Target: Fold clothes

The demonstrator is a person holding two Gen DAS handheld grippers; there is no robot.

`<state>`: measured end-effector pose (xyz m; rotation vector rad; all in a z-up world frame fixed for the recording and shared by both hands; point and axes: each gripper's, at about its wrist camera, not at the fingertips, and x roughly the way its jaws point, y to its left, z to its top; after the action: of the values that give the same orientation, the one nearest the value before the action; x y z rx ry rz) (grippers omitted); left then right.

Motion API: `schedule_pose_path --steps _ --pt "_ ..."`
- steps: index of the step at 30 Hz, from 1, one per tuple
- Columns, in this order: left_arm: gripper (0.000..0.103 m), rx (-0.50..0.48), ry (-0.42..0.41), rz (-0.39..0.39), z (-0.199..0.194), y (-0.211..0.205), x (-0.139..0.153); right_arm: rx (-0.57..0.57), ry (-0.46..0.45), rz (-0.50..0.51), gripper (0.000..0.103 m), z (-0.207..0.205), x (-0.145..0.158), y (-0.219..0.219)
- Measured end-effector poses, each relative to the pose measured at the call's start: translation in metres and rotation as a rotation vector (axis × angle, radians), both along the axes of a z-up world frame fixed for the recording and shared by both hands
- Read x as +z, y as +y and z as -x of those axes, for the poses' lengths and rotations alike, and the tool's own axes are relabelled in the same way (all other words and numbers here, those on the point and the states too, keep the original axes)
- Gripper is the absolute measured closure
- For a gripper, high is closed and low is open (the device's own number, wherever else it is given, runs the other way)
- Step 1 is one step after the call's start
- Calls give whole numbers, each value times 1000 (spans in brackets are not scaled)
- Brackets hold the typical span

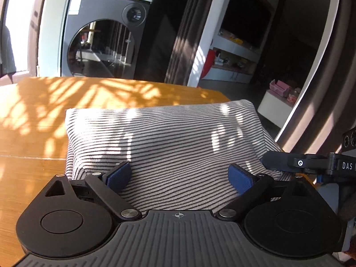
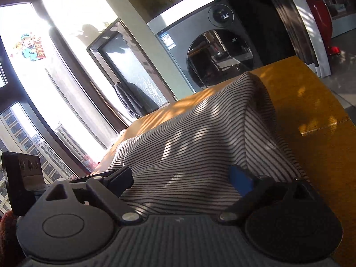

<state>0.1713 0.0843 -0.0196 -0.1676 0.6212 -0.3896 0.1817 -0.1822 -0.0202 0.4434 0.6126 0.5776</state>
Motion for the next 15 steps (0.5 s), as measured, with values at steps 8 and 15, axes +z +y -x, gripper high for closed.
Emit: schedule_pose_path --steps 8,15 --pt "0 20 -35 28 1 1 -3 11 -22 22 0 6 1 3" --pt "0 21 -39 73 1 6 -4 47 -12 28 0 7 1 -1"
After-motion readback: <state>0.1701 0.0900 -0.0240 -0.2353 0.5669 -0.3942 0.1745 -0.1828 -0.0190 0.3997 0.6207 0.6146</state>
